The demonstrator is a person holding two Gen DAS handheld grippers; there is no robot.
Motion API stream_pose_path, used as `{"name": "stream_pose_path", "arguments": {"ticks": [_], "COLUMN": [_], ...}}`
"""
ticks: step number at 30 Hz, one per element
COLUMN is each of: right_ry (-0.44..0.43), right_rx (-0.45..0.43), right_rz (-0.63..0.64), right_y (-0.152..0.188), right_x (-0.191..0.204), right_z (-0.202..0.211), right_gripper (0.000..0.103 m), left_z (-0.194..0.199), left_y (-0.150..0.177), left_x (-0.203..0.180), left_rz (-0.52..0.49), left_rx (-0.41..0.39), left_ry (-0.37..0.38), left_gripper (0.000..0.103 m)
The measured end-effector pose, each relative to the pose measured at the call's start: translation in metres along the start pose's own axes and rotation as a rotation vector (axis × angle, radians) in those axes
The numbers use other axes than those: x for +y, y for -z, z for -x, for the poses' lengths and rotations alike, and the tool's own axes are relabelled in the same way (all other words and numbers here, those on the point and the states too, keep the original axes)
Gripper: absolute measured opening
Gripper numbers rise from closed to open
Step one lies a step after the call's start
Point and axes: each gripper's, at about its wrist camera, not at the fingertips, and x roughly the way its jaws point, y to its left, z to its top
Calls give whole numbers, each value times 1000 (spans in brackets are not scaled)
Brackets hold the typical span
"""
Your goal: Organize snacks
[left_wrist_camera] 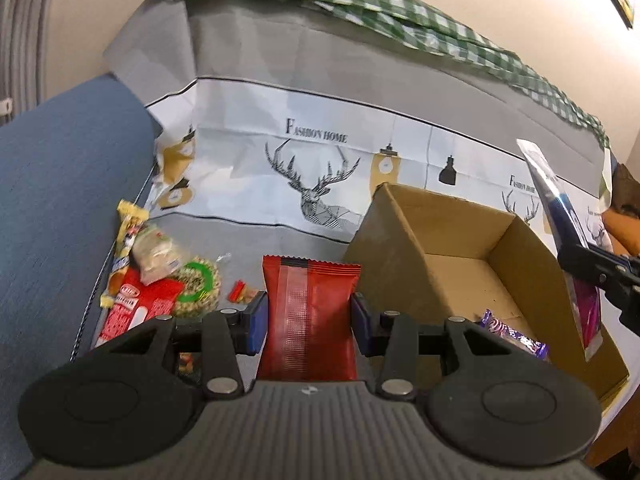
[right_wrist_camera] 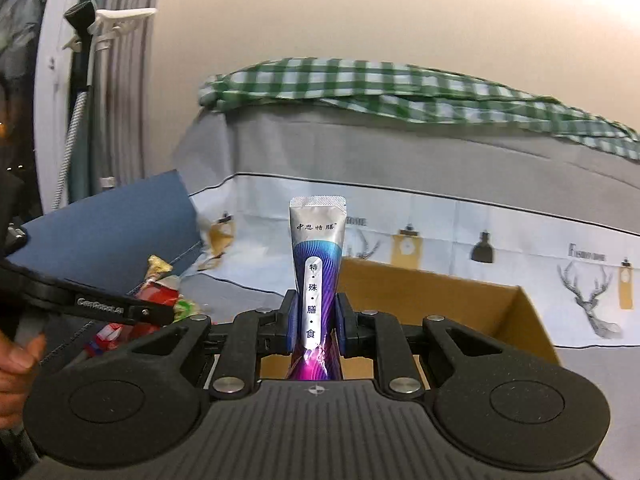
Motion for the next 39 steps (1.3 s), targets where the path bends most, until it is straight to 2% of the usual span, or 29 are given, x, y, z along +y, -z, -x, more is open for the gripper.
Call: {"name": "stream_pose_path", "arguments": {"ticks": [14,25,35,39], "right_ry": [102,215,271,277], "right_rx": [10,34,57,60], "right_rz": [76,9,-48,-42], "right_y": [12,24,32,33], "right_x": [-27,-76,-97,-95], "right_z": [1,5,2,0], "right_gripper": [19,19,19,19], "left_z": [-6,-10,-5,-8], "left_y": [-6,-6,9,13], "left_x": [-49,-88,-147,-154], "left_rz": [-66,-41,-197,-212], "left_rx": [-121,-174,-204,-195], "left_ry": [54,185,295,319], "left_gripper": [47,47,47,47]}}
